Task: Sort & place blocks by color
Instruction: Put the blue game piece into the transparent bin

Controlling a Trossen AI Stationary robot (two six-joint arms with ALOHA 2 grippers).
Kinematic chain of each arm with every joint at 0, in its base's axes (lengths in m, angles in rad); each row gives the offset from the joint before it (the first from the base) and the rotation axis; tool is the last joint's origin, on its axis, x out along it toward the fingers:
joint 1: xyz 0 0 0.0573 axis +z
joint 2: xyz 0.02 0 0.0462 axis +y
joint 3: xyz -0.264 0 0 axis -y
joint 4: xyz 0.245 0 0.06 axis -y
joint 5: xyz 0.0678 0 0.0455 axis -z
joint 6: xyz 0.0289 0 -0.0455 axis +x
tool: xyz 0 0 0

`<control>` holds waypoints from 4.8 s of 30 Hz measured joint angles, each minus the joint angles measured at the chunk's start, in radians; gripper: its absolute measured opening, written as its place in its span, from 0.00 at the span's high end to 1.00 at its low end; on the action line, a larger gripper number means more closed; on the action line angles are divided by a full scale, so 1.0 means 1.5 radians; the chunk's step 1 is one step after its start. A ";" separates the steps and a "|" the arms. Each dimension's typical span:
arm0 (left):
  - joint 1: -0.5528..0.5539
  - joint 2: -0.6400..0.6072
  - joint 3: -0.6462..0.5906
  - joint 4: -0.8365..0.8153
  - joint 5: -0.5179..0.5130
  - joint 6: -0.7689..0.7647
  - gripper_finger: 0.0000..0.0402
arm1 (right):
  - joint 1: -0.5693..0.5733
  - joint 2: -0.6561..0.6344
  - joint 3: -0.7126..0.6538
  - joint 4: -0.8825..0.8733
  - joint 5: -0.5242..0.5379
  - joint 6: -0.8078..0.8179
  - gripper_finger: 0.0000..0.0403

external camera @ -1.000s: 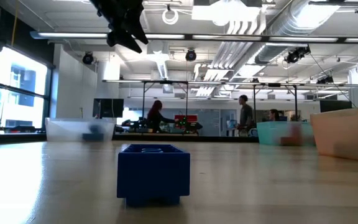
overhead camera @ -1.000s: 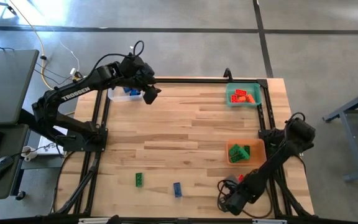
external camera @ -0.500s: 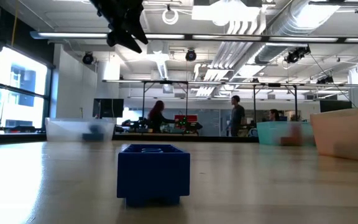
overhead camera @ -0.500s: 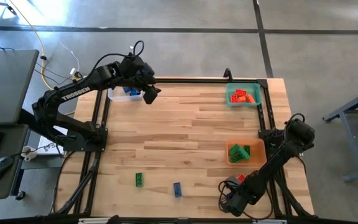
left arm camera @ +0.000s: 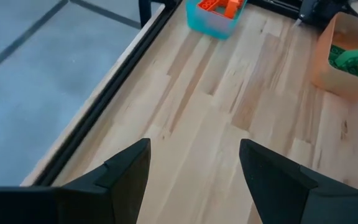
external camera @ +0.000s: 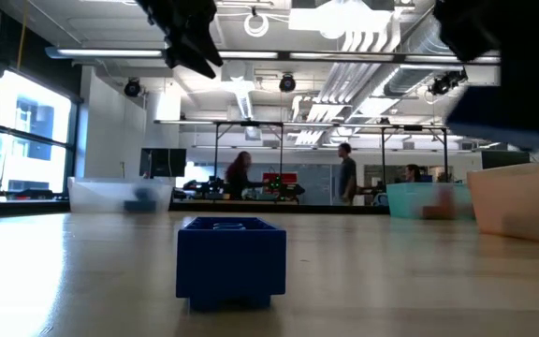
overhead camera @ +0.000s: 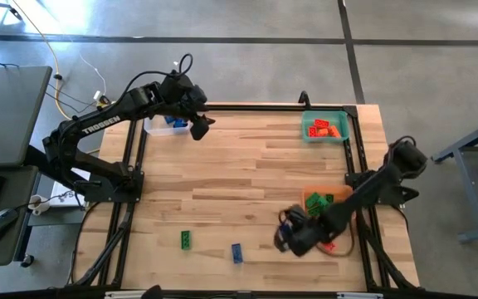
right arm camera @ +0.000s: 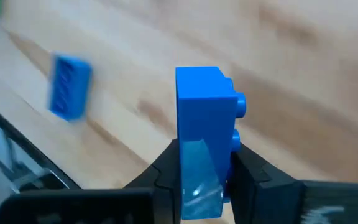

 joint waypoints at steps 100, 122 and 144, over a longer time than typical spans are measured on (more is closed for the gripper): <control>0.014 0.156 0.000 0.560 0.401 -0.194 0.84 | -0.685 -0.095 0.000 0.679 -0.333 -0.860 0.79; 0.120 0.138 0.000 0.196 0.222 0.028 0.84 | -0.679 -0.095 0.000 0.626 -0.256 -0.827 0.47; 0.323 0.163 -0.008 -0.138 -0.098 0.051 0.84 | -0.635 -0.095 0.000 0.610 -0.256 -0.809 0.47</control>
